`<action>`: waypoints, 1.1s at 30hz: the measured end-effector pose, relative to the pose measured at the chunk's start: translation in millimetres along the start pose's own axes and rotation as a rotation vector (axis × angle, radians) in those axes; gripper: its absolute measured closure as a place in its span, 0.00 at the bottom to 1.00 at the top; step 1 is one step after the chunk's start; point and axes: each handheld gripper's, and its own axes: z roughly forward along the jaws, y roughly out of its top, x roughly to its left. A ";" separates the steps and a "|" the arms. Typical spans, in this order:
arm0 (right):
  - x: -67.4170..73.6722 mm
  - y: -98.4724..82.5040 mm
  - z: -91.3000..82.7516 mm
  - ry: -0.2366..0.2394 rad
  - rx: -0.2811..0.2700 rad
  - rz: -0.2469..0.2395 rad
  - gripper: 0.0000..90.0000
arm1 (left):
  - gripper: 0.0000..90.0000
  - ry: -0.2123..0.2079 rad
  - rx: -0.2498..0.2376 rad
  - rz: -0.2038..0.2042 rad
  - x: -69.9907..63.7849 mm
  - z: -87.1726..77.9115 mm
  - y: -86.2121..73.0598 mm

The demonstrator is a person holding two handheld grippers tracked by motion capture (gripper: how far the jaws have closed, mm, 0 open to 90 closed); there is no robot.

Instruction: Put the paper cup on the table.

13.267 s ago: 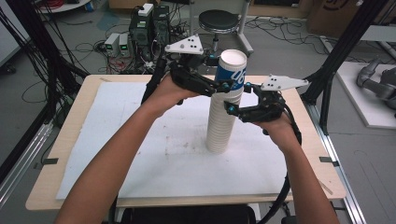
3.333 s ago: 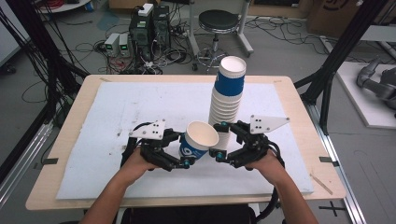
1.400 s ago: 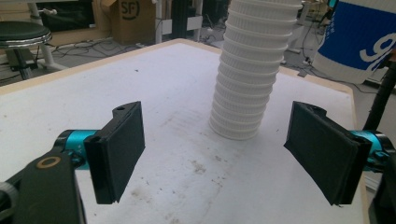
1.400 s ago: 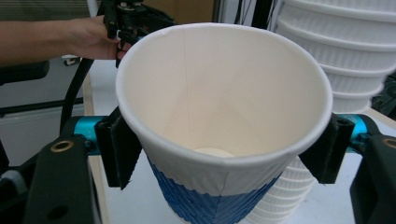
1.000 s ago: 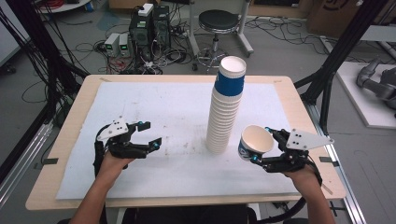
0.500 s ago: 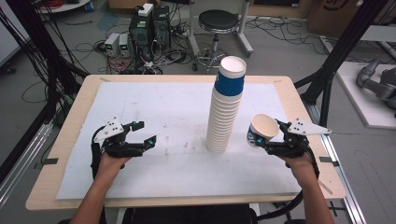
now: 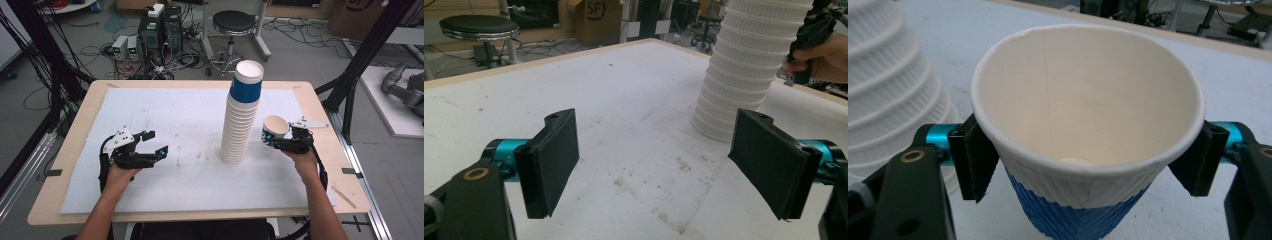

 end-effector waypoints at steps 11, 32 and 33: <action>3.6 -13.8 16.7 -0.041 0.042 0.023 0.26 | 0.22 0.000 0.006 -0.013 -0.5 0.3 -3.9; 3.8 -32.1 0.5 -0.015 0.079 0.027 0.23 | 0.22 -0.004 0.022 -0.021 -1.0 3.9 -5.6; 3.6 -34.3 2.1 -0.017 0.100 0.017 0.23 | 0.22 -0.005 0.023 -0.020 -0.8 4.0 -5.7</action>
